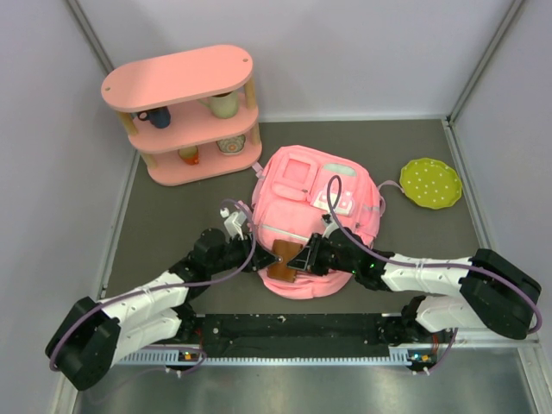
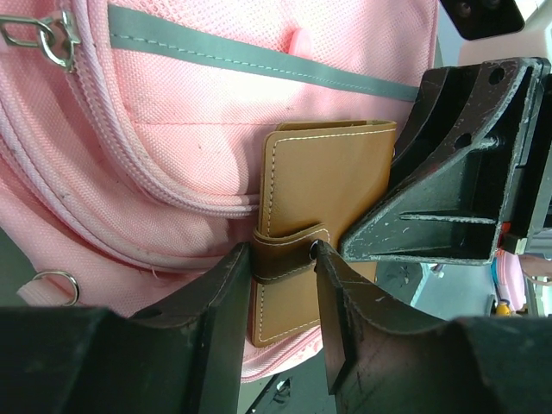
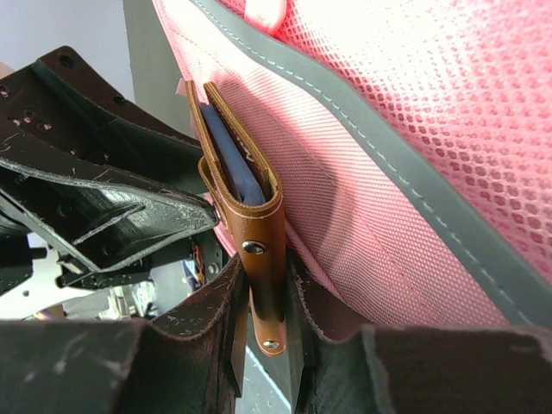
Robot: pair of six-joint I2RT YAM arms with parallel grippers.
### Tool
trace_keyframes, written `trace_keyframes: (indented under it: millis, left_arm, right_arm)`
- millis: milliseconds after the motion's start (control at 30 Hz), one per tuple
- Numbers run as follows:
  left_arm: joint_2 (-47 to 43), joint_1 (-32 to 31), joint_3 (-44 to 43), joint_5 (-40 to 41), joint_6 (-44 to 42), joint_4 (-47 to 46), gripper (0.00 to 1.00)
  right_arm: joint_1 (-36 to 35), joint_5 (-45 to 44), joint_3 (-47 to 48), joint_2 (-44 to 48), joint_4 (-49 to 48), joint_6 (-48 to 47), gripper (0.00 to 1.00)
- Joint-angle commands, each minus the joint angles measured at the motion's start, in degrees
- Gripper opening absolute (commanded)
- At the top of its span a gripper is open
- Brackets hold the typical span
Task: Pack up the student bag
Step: Adjust the personal item at the center of the board.
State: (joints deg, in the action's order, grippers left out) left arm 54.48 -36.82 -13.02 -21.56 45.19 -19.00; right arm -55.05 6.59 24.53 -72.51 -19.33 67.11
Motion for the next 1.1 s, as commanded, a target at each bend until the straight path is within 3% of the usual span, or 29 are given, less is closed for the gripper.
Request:
trace_keyframes:
  millis: [0, 267, 500, 1067]
  left_arm:
    - [1.33, -0.27, -1.66, -0.67, -0.37, -3.32, 0.4]
    - [3.88, -0.27, -2.19, -0.06, 0.6, -5.51, 0.36]
    - [6.33, -1.06, -1.92, 2.57, 1.04, -6.48, 0.27]
    - [11.88, -4.58, -2.98, 0.48, 2.27, -13.6, 0.37]
  right_arm:
    - [0.38, 0.0, 2.62, -0.35, -1.76, -0.67, 0.2]
    - [0.29, 1.58, 3.24, -1.14, -2.37, -0.84, 0.2]
    - [0.38, 3.08, 3.24, -2.55, -3.34, -0.76, 0.2]
    - [0.29, 3.78, 3.77, -4.31, -3.78, -0.84, 0.2]
